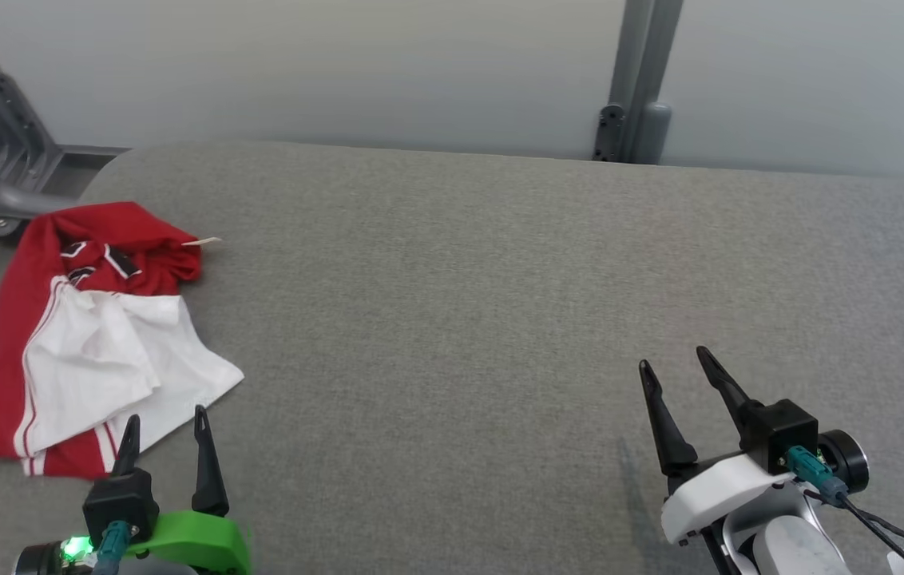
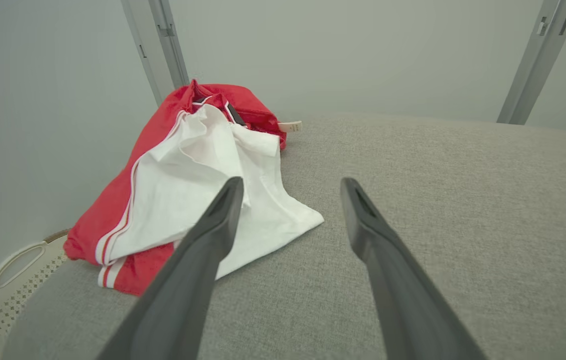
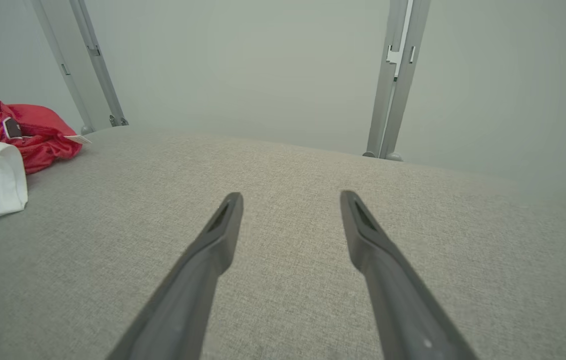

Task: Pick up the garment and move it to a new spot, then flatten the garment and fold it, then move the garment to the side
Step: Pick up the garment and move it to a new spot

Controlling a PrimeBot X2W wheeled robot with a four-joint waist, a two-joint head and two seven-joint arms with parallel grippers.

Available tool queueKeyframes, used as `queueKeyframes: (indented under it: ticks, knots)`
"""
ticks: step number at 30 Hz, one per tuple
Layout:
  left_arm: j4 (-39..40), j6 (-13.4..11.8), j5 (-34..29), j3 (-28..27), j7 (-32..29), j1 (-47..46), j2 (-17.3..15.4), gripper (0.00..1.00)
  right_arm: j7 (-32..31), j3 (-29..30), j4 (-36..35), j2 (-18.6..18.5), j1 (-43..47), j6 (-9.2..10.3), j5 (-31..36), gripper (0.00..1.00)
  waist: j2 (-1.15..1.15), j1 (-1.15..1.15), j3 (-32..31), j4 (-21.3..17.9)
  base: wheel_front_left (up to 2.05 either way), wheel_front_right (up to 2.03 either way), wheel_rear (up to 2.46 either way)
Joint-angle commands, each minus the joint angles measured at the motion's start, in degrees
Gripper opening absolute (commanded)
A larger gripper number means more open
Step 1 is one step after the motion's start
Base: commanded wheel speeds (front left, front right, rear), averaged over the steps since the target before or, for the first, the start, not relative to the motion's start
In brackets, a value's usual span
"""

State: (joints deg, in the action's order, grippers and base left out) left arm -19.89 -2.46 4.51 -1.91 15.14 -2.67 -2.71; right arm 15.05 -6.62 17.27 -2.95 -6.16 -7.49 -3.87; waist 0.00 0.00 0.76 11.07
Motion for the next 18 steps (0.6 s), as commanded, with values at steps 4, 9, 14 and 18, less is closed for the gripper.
queueKeyframes:
  ticks: [4,9,14,18]
  knots:
    - [0.00,0.22,-0.22,-1.18,0.02,1.11,-0.31,1.00,0.19,-1.17,0.20,-0.02,-0.04,-0.01,-0.76,1.00,0.00,0.00,-0.29,9.66,0.00,0.00,0.00]
    - [-0.36,-0.09,0.66,-2.59,0.02,1.62,-0.29,1.00,0.19,-2.90,0.58,0.00,-0.78,-0.01,-1.27,1.00,0.00,0.00,-0.13,14.36,0.00,0.00,0.00]
    - [-0.37,-0.28,0.99,-3.71,0.02,2.18,-0.30,1.00,0.19,-4.69,0.82,-0.04,-1.35,-0.01,-1.89,1.00,0.00,0.00,-0.20,17.01,0.00,0.00,0.00]
    - [-0.31,-0.33,1.29,-4.07,0.02,2.06,-0.29,1.00,0.19,-5.25,0.96,-0.07,-1.85,-0.01,-1.80,1.00,0.00,0.00,0.42,17.37,0.00,0.00,0.00]
